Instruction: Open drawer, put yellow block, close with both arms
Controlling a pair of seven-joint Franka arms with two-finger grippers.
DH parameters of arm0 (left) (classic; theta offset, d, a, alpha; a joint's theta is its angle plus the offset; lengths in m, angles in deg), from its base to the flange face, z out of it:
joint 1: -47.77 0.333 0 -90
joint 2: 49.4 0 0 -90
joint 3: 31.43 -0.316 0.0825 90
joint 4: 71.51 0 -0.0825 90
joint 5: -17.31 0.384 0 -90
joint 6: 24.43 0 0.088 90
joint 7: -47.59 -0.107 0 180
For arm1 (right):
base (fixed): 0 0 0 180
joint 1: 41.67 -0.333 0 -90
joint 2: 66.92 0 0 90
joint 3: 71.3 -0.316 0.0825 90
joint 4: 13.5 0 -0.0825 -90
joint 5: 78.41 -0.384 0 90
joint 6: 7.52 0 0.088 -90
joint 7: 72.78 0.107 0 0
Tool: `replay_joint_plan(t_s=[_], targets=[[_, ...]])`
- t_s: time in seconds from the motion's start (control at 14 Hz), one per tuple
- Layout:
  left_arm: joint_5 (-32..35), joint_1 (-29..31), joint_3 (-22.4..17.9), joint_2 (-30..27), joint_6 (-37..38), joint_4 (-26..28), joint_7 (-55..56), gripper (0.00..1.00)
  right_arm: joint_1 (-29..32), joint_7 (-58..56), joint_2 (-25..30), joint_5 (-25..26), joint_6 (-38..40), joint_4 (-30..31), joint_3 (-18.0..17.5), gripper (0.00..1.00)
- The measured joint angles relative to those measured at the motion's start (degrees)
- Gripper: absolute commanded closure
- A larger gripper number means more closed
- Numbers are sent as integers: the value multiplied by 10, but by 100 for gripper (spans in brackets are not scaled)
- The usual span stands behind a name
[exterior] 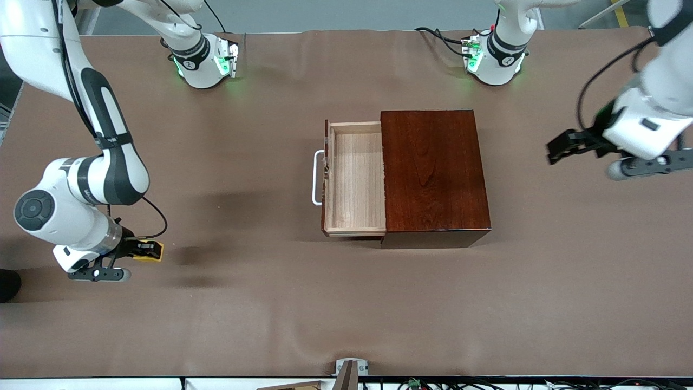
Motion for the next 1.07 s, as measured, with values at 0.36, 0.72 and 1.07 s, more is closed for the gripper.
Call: replay_joint_plan(t_s=[0.36, 0.72, 1.07], targets=[[-1, 39, 2, -3, -15, 14, -88, 0, -16, -1, 44, -33, 51, -3, -5, 100], [-1, 35, 7, -3, -24, 15, -88, 0, -59, -34, 92, -34, 71, -4, -17, 100], [-1, 37, 6, -2, -30, 16, -88, 0, -57, -232, 101, -82, 90, -4, -20, 100]])
